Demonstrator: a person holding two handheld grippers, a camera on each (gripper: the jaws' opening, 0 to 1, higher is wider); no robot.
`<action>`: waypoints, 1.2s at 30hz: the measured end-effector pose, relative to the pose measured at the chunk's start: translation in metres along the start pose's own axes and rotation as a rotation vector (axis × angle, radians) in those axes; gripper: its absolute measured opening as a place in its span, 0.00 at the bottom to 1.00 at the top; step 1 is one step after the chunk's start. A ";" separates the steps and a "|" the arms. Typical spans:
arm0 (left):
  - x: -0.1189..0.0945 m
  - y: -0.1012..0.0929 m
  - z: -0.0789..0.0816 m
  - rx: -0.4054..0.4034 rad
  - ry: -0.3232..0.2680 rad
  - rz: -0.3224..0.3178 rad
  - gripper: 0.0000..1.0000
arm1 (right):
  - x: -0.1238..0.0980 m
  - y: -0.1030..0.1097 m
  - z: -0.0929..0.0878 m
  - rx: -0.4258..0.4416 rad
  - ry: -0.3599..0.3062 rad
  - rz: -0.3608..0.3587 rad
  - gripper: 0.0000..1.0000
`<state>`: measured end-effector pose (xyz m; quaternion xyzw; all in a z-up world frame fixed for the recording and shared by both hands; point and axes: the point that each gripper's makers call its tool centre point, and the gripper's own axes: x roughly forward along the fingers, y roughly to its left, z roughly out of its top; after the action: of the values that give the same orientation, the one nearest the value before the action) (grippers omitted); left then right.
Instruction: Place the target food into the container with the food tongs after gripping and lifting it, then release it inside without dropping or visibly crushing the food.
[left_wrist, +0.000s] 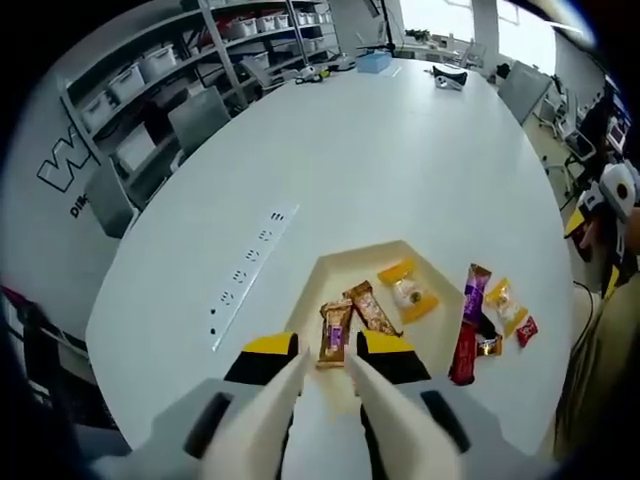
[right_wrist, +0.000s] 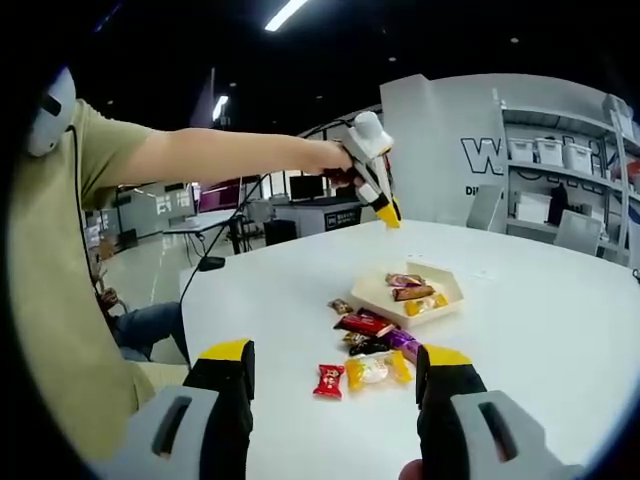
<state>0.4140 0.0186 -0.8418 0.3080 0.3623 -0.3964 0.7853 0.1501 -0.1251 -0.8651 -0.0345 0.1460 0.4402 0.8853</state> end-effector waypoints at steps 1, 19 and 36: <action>-0.001 -0.001 -0.001 0.000 -0.001 -0.002 0.22 | 0.000 0.000 0.000 0.002 0.000 0.000 0.64; -0.021 -0.035 -0.012 0.055 -0.025 -0.039 0.22 | 0.003 0.006 0.001 -0.006 0.000 0.010 0.64; -0.040 -0.103 -0.002 0.223 -0.072 -0.136 0.22 | 0.006 0.011 0.000 -0.009 0.004 0.019 0.64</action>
<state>0.3091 -0.0150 -0.8313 0.3538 0.3076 -0.4974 0.7299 0.1446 -0.1135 -0.8659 -0.0380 0.1463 0.4490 0.8806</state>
